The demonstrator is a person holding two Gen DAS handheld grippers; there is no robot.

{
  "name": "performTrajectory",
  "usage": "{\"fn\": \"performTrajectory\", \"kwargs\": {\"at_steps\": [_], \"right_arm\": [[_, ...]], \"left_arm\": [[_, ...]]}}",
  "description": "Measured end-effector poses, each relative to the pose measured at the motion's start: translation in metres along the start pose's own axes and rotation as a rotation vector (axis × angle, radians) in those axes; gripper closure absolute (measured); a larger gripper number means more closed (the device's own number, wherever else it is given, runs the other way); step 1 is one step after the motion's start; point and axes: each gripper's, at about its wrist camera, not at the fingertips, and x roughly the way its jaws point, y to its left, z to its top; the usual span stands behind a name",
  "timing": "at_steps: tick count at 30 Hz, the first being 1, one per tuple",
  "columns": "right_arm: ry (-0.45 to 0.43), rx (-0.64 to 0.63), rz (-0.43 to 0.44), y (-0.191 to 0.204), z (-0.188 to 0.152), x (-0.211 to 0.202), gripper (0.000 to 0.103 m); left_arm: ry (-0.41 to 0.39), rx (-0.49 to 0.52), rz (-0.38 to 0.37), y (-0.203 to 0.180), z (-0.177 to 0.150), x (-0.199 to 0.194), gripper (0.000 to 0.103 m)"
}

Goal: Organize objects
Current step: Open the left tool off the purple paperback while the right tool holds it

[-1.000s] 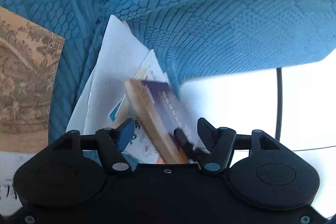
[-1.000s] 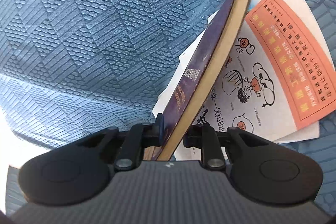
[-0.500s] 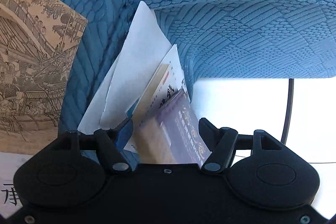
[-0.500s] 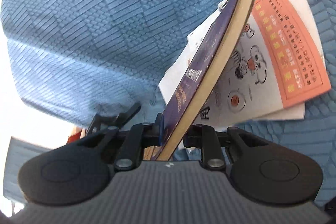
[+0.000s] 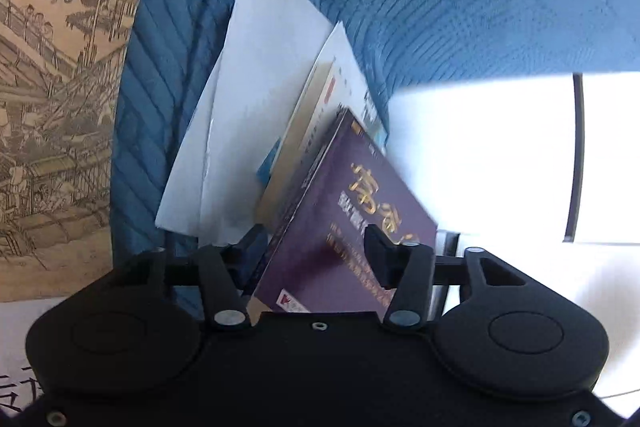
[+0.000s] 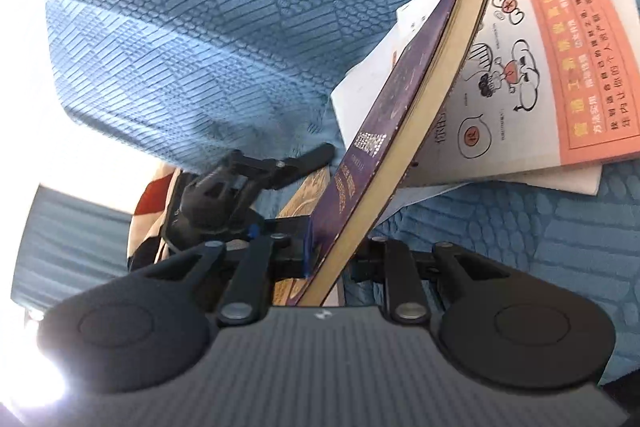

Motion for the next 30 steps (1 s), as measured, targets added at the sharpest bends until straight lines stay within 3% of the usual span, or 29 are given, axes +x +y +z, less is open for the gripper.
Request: {"fn": "performTrajectory", "kwargs": {"at_steps": [4, 9, 19, 30], "right_arm": [[-0.008, 0.031, 0.000, -0.005, 0.001, -0.004, 0.082], [-0.073, 0.097, -0.057, -0.015, 0.007, -0.012, 0.075], [-0.186, 0.207, -0.172, -0.026, 0.007, -0.021, 0.071], [-0.144, 0.156, -0.220, -0.009, -0.009, -0.038, 0.071]], "left_arm": [[-0.014, 0.006, -0.016, 0.002, -0.003, -0.004, 0.065], [-0.016, 0.050, -0.053, -0.013, -0.008, -0.003, 0.084], [-0.032, 0.128, -0.003, -0.034, -0.044, -0.001, 0.086], [-0.146, 0.185, 0.084, -0.053, -0.093, -0.036, 0.083]]}}
